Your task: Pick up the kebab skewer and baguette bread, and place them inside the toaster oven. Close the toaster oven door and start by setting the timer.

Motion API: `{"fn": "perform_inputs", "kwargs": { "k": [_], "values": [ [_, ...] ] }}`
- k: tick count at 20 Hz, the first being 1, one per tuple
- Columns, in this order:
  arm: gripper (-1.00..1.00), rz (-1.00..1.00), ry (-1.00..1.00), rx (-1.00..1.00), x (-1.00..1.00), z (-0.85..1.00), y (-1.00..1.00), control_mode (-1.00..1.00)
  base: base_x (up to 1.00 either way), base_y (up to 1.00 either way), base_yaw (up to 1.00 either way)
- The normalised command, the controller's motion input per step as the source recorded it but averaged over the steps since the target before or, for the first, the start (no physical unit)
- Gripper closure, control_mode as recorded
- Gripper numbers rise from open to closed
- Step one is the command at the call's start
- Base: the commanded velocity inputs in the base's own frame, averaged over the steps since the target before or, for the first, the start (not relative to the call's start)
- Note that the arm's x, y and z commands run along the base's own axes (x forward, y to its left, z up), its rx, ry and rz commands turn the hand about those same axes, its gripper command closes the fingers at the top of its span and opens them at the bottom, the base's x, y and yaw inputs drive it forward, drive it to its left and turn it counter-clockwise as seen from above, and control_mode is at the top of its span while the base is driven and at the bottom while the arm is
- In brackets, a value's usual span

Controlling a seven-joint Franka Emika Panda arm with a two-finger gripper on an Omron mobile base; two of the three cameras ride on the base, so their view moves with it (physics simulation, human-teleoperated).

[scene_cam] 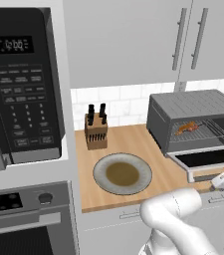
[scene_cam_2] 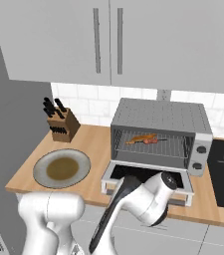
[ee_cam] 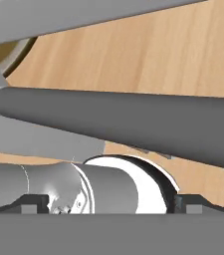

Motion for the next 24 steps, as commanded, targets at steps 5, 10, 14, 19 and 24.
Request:
{"fn": "perform_inputs", "kwargs": {
  "k": [5,10,14,19,24],
  "values": [
    [-1.00,-0.05,-0.41,-0.08,1.00,0.00,0.95,-1.00,0.00,0.00,0.00],
    [-1.00,-0.06,-0.22,-0.13,1.00,0.22,0.84,-1.00,0.00,0.00,0.00],
    [-1.00,0.00,-0.01,-0.09,1.00,0.68,0.44,-1.00,0.00,0.00,0.00],
    [-1.00,0.00,0.14,-0.08,0.99,0.66,0.06,-1.00,0.00,0.00,0.00],
    [-1.00,0.00,0.21,-0.13,0.86,0.63,0.07,-1.00,0.00,0.00,0.00]
  ]
}}
